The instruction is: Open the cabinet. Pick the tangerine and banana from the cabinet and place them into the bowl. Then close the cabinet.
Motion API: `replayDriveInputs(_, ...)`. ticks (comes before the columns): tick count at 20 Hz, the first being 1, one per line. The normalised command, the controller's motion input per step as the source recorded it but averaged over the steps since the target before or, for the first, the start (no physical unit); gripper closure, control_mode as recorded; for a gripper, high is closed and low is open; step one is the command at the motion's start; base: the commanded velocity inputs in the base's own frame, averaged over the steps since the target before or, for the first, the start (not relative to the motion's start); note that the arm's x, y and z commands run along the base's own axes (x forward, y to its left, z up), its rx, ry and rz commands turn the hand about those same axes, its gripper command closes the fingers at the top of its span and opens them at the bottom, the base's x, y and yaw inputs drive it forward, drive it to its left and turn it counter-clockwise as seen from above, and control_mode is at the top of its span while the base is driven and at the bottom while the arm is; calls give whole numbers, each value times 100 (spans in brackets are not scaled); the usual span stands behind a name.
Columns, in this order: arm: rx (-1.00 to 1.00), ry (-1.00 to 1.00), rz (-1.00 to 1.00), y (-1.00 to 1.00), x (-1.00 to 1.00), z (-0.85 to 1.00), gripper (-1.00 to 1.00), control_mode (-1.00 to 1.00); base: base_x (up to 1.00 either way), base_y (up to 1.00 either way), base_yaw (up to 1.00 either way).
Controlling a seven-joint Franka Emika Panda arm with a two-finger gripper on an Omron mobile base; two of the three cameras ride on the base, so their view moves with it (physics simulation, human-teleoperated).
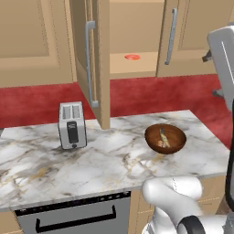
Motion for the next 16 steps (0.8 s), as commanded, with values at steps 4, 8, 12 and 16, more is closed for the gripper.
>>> replayDriveInputs(4,-11,-8,0,58,-2,-34,-100,-100,0,0,0)
replayDriveInputs(8,-11,-16,0,53,-7,-37,-100,-100,0,0,0)
replayDriveInputs(12,-11,-19,0,48,-18,-29,-100,-100,0,0,0)
replayDriveInputs(16,-10,-19,0,45,-23,-14,-100,-100,0,0,0)
